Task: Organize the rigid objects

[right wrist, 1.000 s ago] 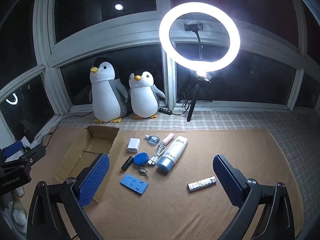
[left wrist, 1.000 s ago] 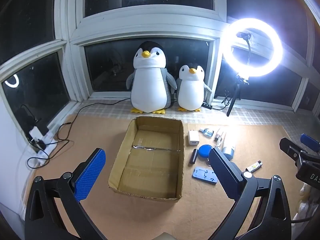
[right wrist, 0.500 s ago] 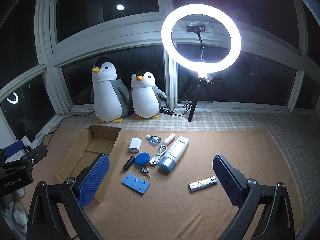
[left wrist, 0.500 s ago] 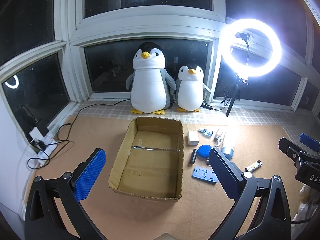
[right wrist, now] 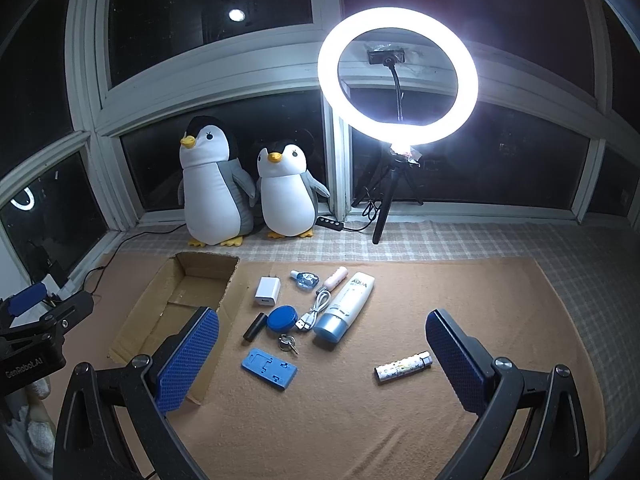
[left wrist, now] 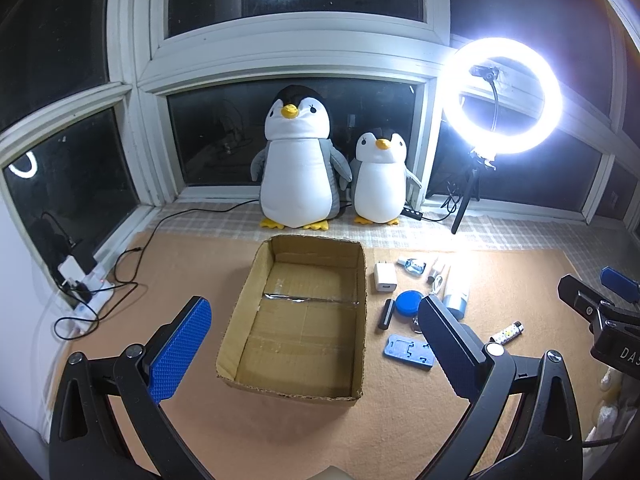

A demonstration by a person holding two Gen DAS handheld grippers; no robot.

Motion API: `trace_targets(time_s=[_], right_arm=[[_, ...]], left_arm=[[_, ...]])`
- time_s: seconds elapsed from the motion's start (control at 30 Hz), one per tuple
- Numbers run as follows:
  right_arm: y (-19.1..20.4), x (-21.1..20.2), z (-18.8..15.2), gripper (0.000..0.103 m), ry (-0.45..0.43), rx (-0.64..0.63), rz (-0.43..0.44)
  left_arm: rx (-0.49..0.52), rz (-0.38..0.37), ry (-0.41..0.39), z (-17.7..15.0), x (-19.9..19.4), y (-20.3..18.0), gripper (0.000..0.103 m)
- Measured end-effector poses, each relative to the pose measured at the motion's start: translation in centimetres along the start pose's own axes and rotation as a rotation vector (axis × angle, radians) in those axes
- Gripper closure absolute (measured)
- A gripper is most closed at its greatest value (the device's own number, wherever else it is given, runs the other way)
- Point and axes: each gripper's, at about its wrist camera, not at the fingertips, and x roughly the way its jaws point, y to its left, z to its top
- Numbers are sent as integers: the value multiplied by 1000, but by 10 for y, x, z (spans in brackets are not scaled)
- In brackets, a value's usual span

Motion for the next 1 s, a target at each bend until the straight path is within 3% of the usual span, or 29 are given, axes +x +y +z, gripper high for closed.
trace_targets(time_s=[1.0], right_arm=[[2, 3, -1, 1, 5, -12, -3]], left_arm=[[-2, 0, 5, 0, 4, 0, 1]])
